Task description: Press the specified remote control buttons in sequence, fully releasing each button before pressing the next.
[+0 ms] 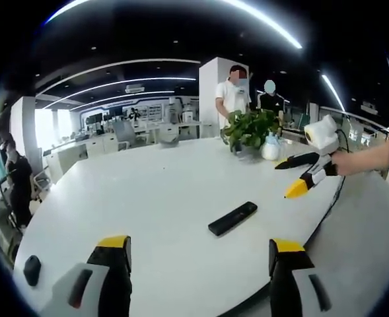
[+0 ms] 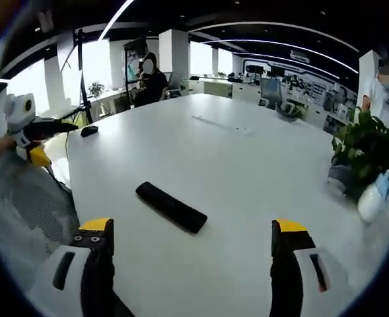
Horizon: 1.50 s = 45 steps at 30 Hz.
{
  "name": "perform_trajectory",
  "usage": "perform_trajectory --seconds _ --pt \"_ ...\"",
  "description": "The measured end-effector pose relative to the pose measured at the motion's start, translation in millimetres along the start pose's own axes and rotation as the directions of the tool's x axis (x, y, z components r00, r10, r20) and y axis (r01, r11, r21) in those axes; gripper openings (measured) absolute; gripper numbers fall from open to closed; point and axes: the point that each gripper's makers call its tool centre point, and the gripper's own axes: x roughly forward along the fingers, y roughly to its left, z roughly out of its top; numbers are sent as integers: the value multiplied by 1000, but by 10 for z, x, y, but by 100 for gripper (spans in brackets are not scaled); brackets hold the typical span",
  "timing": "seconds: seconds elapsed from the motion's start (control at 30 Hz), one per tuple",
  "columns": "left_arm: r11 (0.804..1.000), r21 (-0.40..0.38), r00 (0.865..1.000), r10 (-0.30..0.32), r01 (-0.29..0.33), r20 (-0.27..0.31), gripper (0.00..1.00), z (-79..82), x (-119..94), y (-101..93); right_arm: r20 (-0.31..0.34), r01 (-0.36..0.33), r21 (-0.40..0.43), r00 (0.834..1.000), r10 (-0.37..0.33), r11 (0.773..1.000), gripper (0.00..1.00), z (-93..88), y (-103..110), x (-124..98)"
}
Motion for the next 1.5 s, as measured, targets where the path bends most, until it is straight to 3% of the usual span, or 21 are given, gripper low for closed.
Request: perform_trajectory --seconds 0.83,1.5 --pt "1000 5 1000 -4 4 -6 89 -8 7 -5 94 61 84 993 -69 995 100 85 22 -645" --pt "1000 8 1000 -8 8 -10 89 -15 12 -16 117 122 129 984 -138 984 100 -6 114 -944"
